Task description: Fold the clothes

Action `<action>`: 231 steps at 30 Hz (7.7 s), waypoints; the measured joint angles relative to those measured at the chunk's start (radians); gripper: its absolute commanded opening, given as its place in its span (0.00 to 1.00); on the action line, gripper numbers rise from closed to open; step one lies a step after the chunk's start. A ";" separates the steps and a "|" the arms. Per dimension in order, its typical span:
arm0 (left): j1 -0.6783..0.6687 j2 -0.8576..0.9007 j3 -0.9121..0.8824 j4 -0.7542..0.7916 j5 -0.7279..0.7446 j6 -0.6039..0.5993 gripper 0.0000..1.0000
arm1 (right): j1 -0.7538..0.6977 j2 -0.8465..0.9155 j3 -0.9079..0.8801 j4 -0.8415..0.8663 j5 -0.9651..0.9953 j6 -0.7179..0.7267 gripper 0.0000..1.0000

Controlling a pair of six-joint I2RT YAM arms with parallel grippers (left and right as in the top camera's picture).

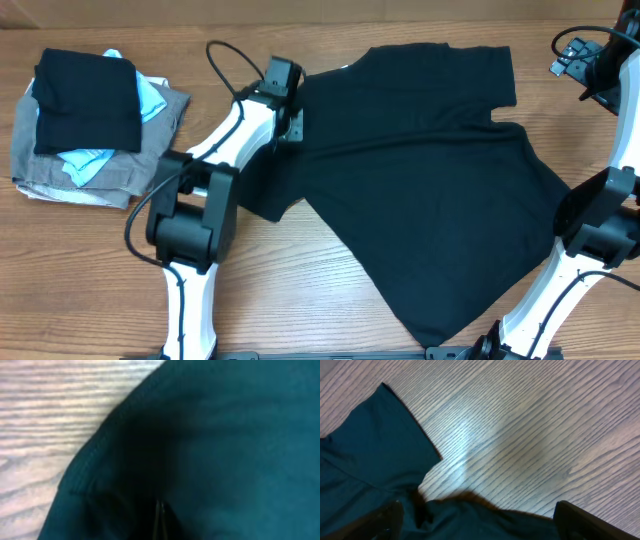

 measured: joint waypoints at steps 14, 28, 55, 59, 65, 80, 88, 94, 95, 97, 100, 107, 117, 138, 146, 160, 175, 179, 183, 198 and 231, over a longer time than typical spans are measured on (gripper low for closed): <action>0.000 -0.003 0.027 -0.409 -0.056 -0.036 0.04 | 0.000 0.000 0.000 0.000 0.000 0.000 1.00; 0.000 -0.018 0.133 -0.649 -0.098 -0.066 0.04 | 0.000 0.000 0.000 0.001 0.000 -0.001 1.00; -0.005 0.185 0.400 -0.057 0.245 0.105 0.04 | 0.000 0.000 0.000 0.000 0.000 0.000 1.00; -0.003 0.210 0.400 -0.056 0.245 0.105 0.04 | 0.000 0.000 0.000 0.000 0.000 0.000 1.00; 0.009 0.240 0.400 -0.081 0.229 0.105 0.04 | 0.000 0.000 0.000 0.000 0.000 0.000 1.00; 0.165 0.242 0.428 -0.224 0.117 -0.020 0.04 | 0.000 0.000 0.000 0.000 0.000 0.000 1.00; 0.267 0.238 0.438 -0.292 0.171 -0.114 0.04 | 0.000 0.000 0.000 0.000 0.000 0.000 1.00; 0.264 0.240 0.489 -0.317 0.209 -0.103 0.04 | 0.000 0.000 0.000 0.000 0.000 0.000 1.00; 0.263 0.240 0.510 -0.313 0.220 -0.102 0.04 | 0.000 0.000 0.000 0.000 0.000 0.000 1.00; 0.253 0.240 0.565 -0.285 0.251 -0.084 0.04 | 0.000 0.000 0.000 0.000 0.000 0.000 1.00; 0.220 0.238 0.629 -0.197 0.281 -0.051 0.04 | 0.000 0.000 0.000 0.000 0.000 0.000 1.00; 0.083 0.241 0.644 0.011 0.293 0.022 0.04 | 0.000 0.000 0.000 0.000 0.000 0.000 1.00; 0.034 0.378 0.644 0.240 0.240 0.051 0.04 | 0.000 0.000 0.000 0.000 0.000 0.000 1.00; 0.105 0.478 0.647 0.291 0.175 -0.003 0.04 | 0.000 0.000 0.000 0.000 0.000 0.000 1.00; 0.171 0.487 0.655 0.313 0.238 -0.025 0.07 | 0.000 0.000 0.000 0.000 0.000 0.000 1.00; 0.179 0.402 0.963 -0.141 0.319 -0.030 0.32 | 0.000 0.000 0.000 0.000 0.000 0.000 1.00; 0.179 -0.005 1.009 -0.729 0.229 -0.027 0.30 | 0.000 0.000 0.000 0.000 0.000 0.000 1.00; 0.179 -0.016 1.009 -0.848 0.217 -0.024 0.40 | 0.000 0.000 0.000 0.000 0.000 0.000 1.00; 0.179 -0.017 1.008 -0.961 0.211 -0.019 0.47 | 0.000 0.000 0.000 0.000 0.000 0.000 1.00; 0.179 -0.017 0.979 -1.051 0.203 -0.016 1.00 | 0.000 0.000 0.000 0.000 0.000 0.000 1.00; 0.179 -0.017 0.979 -1.043 0.203 -0.016 1.00 | 0.015 -0.027 -0.072 -0.382 -0.299 0.010 0.04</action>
